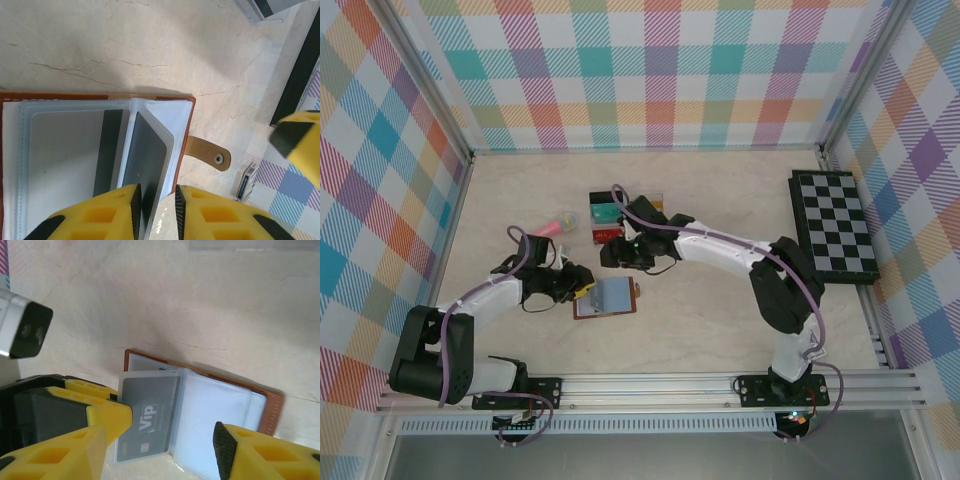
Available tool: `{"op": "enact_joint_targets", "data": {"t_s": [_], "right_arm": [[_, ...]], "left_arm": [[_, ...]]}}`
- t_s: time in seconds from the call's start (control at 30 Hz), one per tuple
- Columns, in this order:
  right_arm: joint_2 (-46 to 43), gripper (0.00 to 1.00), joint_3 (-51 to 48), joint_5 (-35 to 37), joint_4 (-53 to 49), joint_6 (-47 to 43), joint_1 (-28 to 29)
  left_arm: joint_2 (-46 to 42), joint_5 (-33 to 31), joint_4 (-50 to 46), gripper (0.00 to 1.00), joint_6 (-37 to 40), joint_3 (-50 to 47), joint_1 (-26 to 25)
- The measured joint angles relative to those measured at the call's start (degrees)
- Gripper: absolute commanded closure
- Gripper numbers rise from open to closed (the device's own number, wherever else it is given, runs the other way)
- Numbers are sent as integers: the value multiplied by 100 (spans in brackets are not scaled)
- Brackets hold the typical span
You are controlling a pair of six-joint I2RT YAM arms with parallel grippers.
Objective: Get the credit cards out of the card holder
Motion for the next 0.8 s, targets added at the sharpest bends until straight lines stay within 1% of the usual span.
{"op": "enact_joint_targets", "data": {"t_s": [0.17, 0.33, 0.57, 0.8], "right_arm": [[-363, 37, -413, 313, 177, 136, -76], [-494, 36, -597, 564, 212, 190, -111], [-505, 36, -629, 704, 225, 258, -111], [-505, 37, -629, 708, 227, 256, -111]], "left_arm": [[-31, -42, 114, 71, -236, -92, -146], [-186, -57, 343, 66, -494, -103, -382], [-208, -203, 684, 59, -848, -103, -743], [-208, -352, 761, 56, -920, -101, -813]]}}
